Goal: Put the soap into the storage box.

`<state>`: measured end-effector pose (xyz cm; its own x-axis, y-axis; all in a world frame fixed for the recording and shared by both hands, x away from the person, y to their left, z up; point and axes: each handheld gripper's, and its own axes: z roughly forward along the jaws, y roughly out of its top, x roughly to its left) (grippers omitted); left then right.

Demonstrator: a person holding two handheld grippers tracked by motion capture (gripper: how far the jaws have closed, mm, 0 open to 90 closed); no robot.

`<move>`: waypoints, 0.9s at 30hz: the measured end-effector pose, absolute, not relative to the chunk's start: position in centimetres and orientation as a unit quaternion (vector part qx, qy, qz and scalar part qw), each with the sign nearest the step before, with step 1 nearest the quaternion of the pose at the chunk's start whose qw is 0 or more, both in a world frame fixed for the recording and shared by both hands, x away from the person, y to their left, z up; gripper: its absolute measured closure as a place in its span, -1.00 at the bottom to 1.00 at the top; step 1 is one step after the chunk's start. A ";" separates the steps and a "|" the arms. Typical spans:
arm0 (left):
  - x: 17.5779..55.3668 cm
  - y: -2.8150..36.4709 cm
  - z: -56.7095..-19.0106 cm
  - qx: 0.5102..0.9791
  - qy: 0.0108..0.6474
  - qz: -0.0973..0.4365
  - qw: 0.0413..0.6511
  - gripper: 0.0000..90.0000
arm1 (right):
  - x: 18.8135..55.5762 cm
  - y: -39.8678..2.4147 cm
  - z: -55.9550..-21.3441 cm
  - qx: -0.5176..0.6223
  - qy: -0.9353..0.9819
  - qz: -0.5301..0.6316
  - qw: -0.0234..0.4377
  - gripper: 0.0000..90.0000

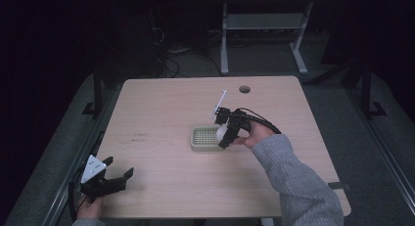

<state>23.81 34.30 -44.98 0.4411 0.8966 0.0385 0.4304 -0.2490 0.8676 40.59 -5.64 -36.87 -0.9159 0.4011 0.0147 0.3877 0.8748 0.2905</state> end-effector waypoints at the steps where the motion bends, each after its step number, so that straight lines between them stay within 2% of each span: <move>1: 23.8 34.3 -45.0 0.740 0.449 0.279 0.417 -0.71 | 40.7 -5.6 -36.9 0.203 0.968 0.144 0.022 -0.48; 27: 23.9 34.1 -44.9 0.740 0.444 0.282 0.418 -0.71 | 42.3 -2.6 -36.4 0.187 0.973 0.133 0.026 -0.48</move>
